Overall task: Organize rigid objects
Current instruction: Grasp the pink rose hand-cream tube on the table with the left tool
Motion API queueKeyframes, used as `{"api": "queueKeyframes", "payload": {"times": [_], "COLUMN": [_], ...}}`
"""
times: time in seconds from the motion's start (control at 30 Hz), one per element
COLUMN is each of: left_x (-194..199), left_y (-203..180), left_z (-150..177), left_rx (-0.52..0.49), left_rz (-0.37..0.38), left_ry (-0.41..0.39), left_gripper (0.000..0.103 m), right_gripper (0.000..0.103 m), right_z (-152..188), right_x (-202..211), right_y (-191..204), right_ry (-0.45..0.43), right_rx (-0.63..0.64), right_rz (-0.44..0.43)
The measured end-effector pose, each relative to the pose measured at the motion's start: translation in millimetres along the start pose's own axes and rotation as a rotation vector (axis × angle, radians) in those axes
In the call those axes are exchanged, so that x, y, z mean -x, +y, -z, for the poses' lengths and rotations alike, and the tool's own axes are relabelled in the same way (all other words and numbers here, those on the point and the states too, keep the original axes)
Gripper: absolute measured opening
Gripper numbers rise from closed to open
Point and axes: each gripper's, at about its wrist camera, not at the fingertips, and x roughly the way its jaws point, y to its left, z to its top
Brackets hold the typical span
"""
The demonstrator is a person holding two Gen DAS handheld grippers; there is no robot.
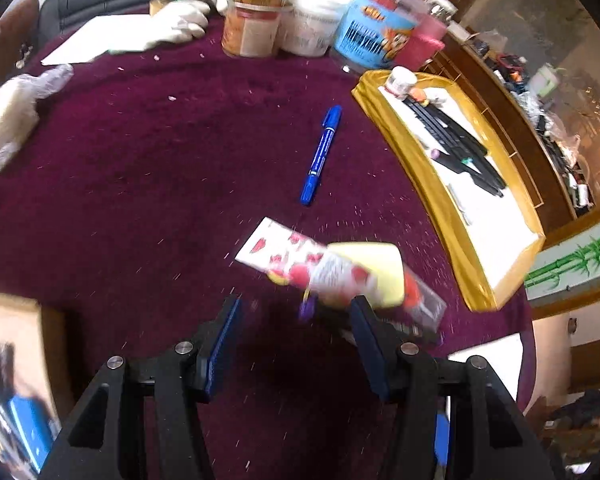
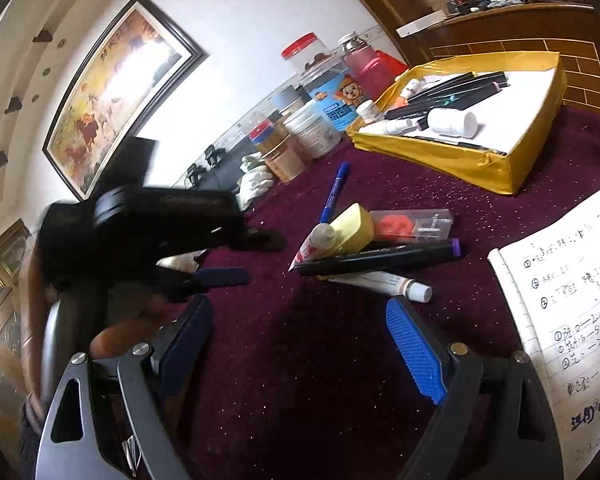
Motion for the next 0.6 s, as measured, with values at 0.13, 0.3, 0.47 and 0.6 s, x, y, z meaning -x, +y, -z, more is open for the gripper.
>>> {"api": "queueKeyframes", "payload": {"times": [0.13,0.3,0.47,0.6], "left_x": [-24,-43,-39,-24], "left_y": [-5,-8,19,47], "left_z": [-24,-22,-3,19], "left_rx": [0.039,0.061,0.095,0.126], "left_rz": [-0.013,-0.017,0.041,0.082], "left_ry": [0.046,0.115,0.158,0.154], "left_gripper": [0.058,0.053,0.032,0.032], "right_gripper": [0.089,0.089,0.089,0.089], "right_z": [-1,-1,-1,-2], "right_x": [2,2,2,0], "right_y": [-5,-5,-8,-8], "right_ry": [-0.023,-0.026,-0.020,-0.009], "right_rx": [-0.021,-0.019,-0.035,-0.036], "right_rz": [0.020,0.039,0.032,0.029]}}
